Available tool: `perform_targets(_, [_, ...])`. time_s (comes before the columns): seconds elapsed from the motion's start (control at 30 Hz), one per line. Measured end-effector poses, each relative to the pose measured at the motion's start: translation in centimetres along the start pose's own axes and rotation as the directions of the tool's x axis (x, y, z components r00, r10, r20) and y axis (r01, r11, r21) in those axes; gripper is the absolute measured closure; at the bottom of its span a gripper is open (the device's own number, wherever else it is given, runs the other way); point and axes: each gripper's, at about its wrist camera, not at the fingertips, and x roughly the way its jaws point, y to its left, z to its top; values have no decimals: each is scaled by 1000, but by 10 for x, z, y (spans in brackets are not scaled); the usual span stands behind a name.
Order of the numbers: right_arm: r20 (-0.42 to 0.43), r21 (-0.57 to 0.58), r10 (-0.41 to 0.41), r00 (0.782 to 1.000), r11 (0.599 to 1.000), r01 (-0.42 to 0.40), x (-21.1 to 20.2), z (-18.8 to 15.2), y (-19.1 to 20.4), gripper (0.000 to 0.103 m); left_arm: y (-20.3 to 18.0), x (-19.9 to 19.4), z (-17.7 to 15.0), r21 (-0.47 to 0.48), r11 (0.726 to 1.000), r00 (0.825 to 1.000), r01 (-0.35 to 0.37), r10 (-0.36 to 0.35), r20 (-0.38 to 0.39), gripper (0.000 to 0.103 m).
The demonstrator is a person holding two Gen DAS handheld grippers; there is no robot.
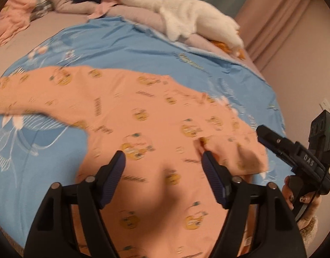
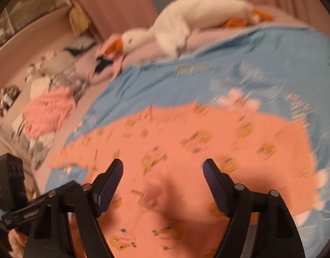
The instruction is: Fold small clothes
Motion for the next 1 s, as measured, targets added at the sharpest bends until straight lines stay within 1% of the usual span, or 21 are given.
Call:
perform_targets(0.07, [51, 21, -39, 998, 999, 38, -16, 5, -11, 26, -14, 6, 2, 27, 1000, 1000, 17, -16, -15, 26])
perform_targets(0.13, [92, 58, -72, 993, 996, 67, -29, 8, -26, 26, -30, 21, 3, 51, 997, 997, 60, -57, -58, 26])
perform_targets(0.17, [107, 81, -88, 990, 994, 79, -34, 10, -33, 26, -34, 27, 4, 58, 996, 995, 71, -66, -75, 26])
perform_targets(0.23, [132, 135, -122, 984, 985, 104, -42, 11, -51, 26, -49, 47, 3, 82, 994, 991, 78, -68, -111, 26])
perform_targets(0.37, [147, 211, -205, 968, 962, 171, -53, 9, -77, 26, -62, 83, 1, 83, 993, 982, 85, -69, -175, 29])
perform_targets(0.43, [147, 234, -218, 965, 955, 180, -58, 6, -88, 26, -66, 102, 0, 82, 994, 977, 78, -59, -207, 37])
perform_targets(0.5, [145, 253, -214, 966, 952, 173, -59, 3, -98, 26, -67, 117, -2, 67, 995, 971, 69, -51, -234, 57])
perform_targets(0.53, [145, 271, -215, 966, 947, 171, -59, 1, -104, 26, -66, 120, -2, 59, 996, 970, 73, -58, -235, 64])
perform_targets(0.57, [143, 288, -218, 965, 942, 170, -60, 0, -109, 26, -66, 122, -2, 55, 996, 972, 76, -62, -227, 80])
perform_targets(0.6, [140, 306, -223, 965, 936, 172, -60, -2, -115, 26, -66, 122, -2, 53, 996, 974, 78, -64, -218, 92])
perform_targets(0.67, [133, 325, -225, 965, 930, 172, -61, -4, -124, 26, -66, 123, 0, 42, 995, 973, 87, -76, -217, 95])
perform_targets(0.7, [130, 335, -224, 966, 927, 170, -60, -5, -128, 26, -67, 121, 2, 41, 996, 976, 85, -75, -207, 96])
perform_targets(0.8, [121, 348, -217, 969, 923, 163, -58, -7, -134, 26, -74, 107, 8, 63, 994, 985, 86, -76, -157, 98])
perform_targets(0.9, [114, 352, -206, 972, 923, 155, -56, -9, -136, 26, -82, 86, 23, 93, 991, 991, 99, -90, -95, 99])
perform_targets(1.0, [109, 354, -202, 973, 923, 152, -54, -9, -138, 26, -85, 68, 41, 112, 990, 996, 85, -80, -48, 99])
